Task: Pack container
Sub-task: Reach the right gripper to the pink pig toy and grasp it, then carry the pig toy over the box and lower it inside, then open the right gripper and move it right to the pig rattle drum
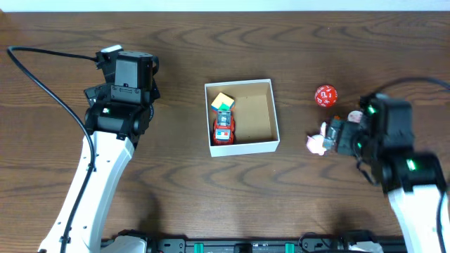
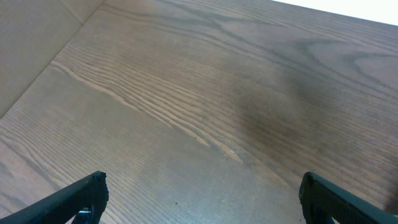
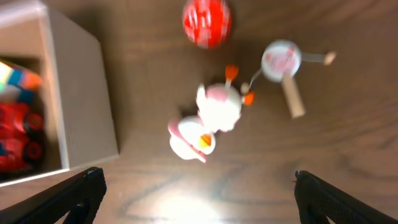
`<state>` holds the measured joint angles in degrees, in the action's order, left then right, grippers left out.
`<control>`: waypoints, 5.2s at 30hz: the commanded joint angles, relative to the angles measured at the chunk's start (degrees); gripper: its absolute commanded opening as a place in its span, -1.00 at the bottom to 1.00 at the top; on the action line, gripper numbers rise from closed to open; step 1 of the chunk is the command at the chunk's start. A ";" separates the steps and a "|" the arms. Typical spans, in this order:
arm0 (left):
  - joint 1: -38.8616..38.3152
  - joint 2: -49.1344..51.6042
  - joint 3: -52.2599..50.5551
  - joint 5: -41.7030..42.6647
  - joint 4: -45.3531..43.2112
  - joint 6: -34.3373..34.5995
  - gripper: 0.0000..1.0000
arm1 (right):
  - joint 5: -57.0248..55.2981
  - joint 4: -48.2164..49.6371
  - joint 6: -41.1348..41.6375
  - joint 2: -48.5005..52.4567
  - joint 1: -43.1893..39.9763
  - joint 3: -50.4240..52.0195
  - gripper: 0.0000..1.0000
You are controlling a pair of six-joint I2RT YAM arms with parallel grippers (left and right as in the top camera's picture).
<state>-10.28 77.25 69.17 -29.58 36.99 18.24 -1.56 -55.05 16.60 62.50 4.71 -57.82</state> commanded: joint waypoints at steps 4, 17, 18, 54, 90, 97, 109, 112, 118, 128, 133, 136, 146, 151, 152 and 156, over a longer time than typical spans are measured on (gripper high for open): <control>0.24 -0.52 0.59 -1.09 -0.07 0.72 0.96 | 0.96 -0.42 1.60 12.00 -0.13 -0.87 0.98; 0.24 -0.52 0.59 -1.09 -0.07 0.72 0.96 | 0.96 7.54 7.17 25.46 -0.13 -0.22 0.98; 0.24 -0.52 0.59 -1.09 -0.07 0.72 0.96 | 0.96 8.11 7.17 26.29 -0.13 -0.20 0.98; 0.24 -0.52 0.59 -1.07 -0.07 0.72 0.96 | 0.92 4.96 0.90 11.89 10.56 -5.31 -0.98; 0.24 -0.52 0.59 -1.09 -0.07 0.72 0.96 | -11.54 25.38 -7.26 26.03 36.09 -5.16 -0.85; 0.24 -0.52 0.59 -1.09 -0.07 0.72 0.96 | -11.56 21.97 -7.28 26.23 36.09 -4.33 -0.70; 0.24 -0.52 0.59 -1.09 -0.07 0.72 0.96 | -11.54 21.99 -7.26 26.56 36.09 -3.34 0.07; 0.24 -0.52 0.59 -1.09 -0.07 0.72 0.96 | -11.54 22.03 -7.26 26.56 36.09 -3.34 0.08; 0.24 -0.52 0.59 -1.07 -0.07 0.72 0.96 | -11.52 21.86 -7.21 26.53 36.09 -3.34 0.09; 0.24 -0.52 0.59 -1.09 -0.07 0.72 0.96 | -16.09 18.21 -1.29 18.49 32.22 -4.22 0.12; 0.24 -0.52 0.59 -1.09 -0.07 0.72 0.96 | -16.55 9.86 -0.11 9.84 24.15 -4.22 0.15; 0.24 -0.52 0.59 -1.09 -0.07 0.72 0.96 | -18.64 4.79 -0.24 6.34 17.44 -4.22 0.50; 0.24 -0.52 0.59 -1.07 -0.07 0.72 0.96 | -16.61 -0.96 -4.70 6.99 -5.70 -3.72 0.76; 0.24 -0.52 0.59 -1.09 -0.07 0.72 0.96 | -14.78 -0.13 -9.53 10.71 -11.21 -3.23 0.81; 0.24 -0.52 0.59 -1.09 -0.07 0.72 0.96 | -13.86 -0.04 -10.60 11.74 -11.98 -3.23 0.79; 0.24 -0.52 0.59 -1.09 -0.07 0.72 0.96 | -9.70 0.90 -14.56 16.26 -14.05 -3.23 0.72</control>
<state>-10.28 77.25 69.17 -29.58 37.01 18.24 -15.16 -54.65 6.68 76.29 -8.01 -61.65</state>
